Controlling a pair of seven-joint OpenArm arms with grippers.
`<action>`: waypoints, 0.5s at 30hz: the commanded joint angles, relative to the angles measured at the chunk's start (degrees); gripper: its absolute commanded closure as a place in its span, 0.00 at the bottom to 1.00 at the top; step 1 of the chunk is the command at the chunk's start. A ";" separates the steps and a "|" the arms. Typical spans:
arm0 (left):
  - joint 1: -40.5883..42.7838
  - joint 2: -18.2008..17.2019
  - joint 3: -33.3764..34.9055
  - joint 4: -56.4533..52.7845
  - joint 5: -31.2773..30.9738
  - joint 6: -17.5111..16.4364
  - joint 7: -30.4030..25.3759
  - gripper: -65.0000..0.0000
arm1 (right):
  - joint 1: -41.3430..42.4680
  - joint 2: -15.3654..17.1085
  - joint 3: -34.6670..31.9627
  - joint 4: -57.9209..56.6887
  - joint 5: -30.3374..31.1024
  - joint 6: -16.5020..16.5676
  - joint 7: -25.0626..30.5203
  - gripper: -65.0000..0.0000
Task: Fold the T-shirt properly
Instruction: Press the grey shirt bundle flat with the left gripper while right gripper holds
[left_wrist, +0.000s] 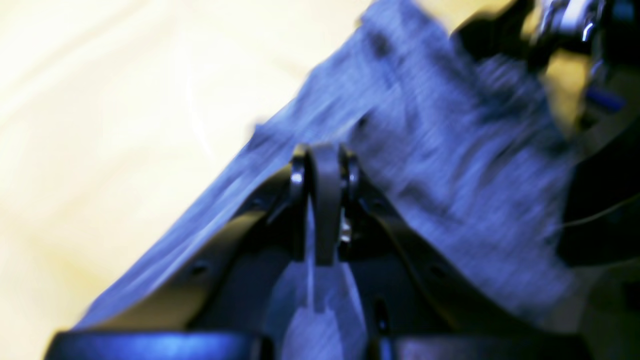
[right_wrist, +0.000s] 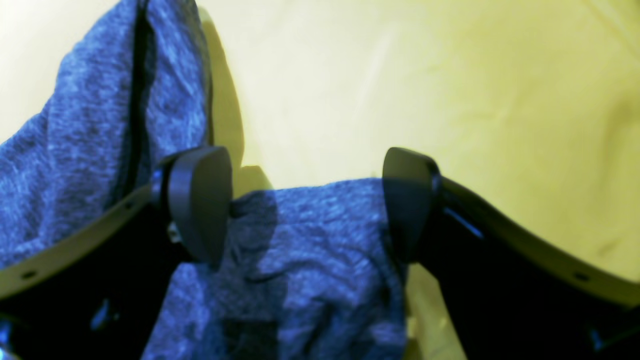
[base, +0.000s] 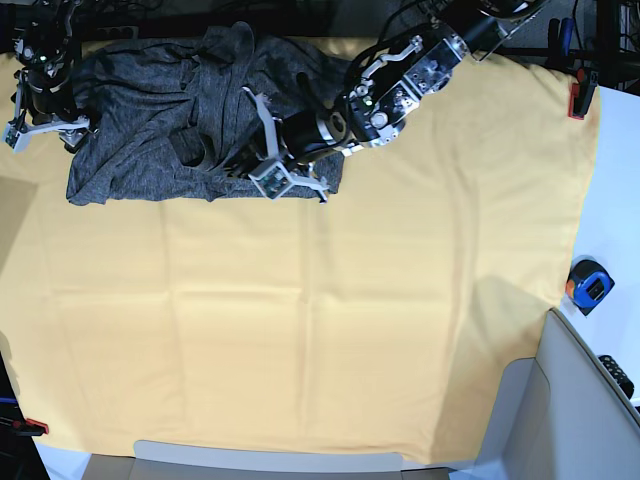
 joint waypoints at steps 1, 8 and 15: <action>-0.61 -0.57 -0.10 2.05 -0.56 -0.45 -1.91 1.00 | 0.15 1.86 0.29 1.28 -0.10 1.24 1.37 0.28; 3.96 -4.96 -2.83 3.11 -0.56 -0.45 -1.91 1.00 | 0.32 4.85 0.64 1.28 0.08 18.65 1.37 0.28; 7.30 -5.05 -6.87 3.11 -0.47 -0.62 -1.91 1.00 | -0.03 5.11 2.49 1.02 3.69 35.96 0.23 0.28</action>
